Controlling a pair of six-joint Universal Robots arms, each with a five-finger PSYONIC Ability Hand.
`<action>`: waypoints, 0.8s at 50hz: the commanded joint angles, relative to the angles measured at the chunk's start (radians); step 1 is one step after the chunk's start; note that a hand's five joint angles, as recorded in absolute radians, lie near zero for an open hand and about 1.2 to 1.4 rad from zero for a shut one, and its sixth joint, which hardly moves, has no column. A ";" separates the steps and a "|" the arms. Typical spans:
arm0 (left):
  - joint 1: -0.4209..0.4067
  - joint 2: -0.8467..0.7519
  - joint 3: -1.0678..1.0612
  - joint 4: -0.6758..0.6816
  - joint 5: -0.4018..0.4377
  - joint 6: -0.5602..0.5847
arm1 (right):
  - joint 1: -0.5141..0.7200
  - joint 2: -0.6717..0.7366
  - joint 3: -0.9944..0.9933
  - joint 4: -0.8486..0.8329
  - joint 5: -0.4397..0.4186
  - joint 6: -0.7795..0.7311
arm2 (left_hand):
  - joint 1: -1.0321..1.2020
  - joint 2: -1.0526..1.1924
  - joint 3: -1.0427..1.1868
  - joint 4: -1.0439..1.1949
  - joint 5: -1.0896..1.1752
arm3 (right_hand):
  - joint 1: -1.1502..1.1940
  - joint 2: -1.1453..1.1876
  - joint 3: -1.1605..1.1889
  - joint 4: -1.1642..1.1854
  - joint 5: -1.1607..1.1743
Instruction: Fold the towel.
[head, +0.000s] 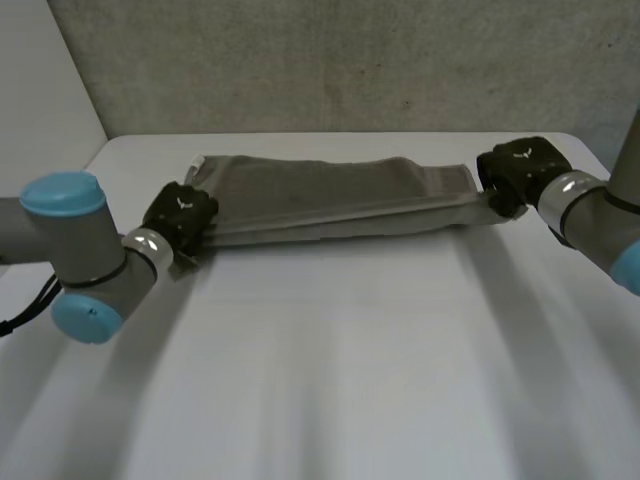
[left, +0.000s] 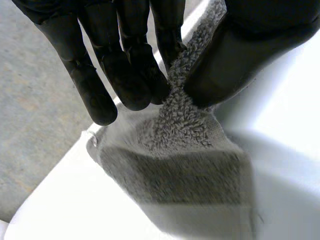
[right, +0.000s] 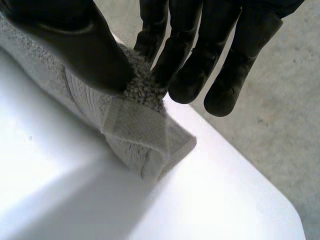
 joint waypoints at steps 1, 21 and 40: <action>0.002 0.005 -0.028 -0.001 -0.010 0.030 | -0.038 -0.070 0.119 -0.004 -0.006 -0.009 | -0.059 -0.171 -0.174 -0.175 -0.142 | 0.086 0.102 0.064 0.059 0.068; 0.006 -0.043 -0.045 0.112 -0.102 0.024 | -0.039 -0.101 0.236 -0.057 -0.033 -0.017 | -0.477 -0.588 -0.591 -0.593 -0.560 | 0.086 0.102 0.064 0.059 0.068; 0.000 0.022 -0.044 0.109 -0.101 0.017 | -0.053 -0.114 0.259 -0.083 -0.022 -0.006 | 0.171 0.060 0.057 0.056 0.089 | 0.086 0.102 0.064 0.059 0.068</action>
